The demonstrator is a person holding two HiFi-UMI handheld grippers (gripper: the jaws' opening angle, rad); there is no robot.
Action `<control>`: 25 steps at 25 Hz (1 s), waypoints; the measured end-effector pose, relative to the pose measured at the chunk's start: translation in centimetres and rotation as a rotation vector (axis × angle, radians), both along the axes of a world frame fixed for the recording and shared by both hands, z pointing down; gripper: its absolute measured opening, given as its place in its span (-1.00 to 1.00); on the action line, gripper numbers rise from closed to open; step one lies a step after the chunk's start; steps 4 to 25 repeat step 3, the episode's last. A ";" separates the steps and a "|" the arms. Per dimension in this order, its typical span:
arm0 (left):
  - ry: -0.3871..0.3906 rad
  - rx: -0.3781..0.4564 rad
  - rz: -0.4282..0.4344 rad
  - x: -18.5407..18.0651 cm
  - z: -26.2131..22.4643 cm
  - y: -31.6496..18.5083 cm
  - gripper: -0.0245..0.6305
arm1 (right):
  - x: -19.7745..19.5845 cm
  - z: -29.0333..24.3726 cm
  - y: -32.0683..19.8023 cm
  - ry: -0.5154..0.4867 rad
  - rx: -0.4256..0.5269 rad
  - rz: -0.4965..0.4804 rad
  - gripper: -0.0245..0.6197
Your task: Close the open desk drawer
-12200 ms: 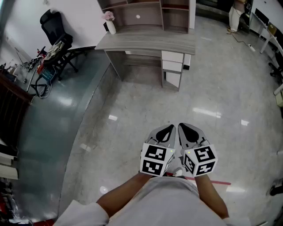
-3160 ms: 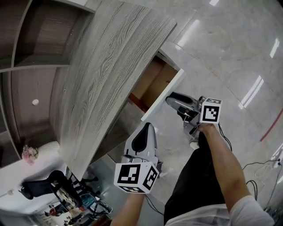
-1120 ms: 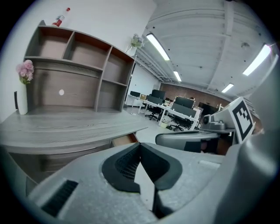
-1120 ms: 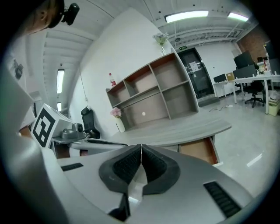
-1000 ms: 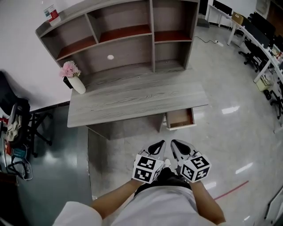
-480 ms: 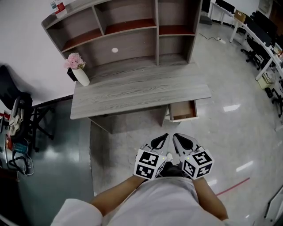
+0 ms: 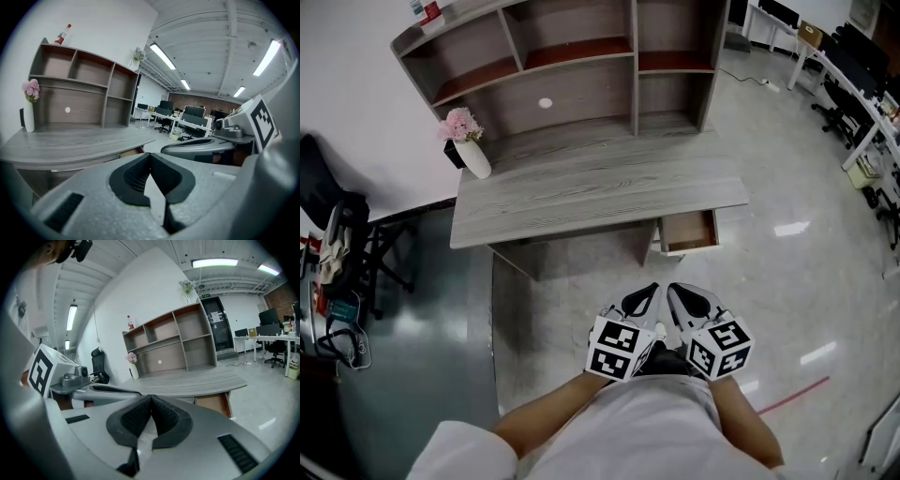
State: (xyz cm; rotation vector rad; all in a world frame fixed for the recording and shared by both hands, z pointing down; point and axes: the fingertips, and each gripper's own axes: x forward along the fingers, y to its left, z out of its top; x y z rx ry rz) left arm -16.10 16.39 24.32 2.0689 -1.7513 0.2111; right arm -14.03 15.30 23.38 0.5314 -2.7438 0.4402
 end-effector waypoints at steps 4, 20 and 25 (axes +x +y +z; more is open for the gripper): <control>-0.001 -0.001 -0.003 -0.1 0.1 0.2 -0.92 | -0.1 0.1 0.2 0.002 0.000 -0.001 -0.92; -0.001 -0.001 -0.003 -0.1 0.1 0.2 -0.92 | -0.1 0.1 0.2 0.002 0.000 -0.001 -0.92; -0.001 -0.001 -0.003 -0.1 0.1 0.2 -0.92 | -0.1 0.1 0.2 0.002 0.000 -0.001 -0.92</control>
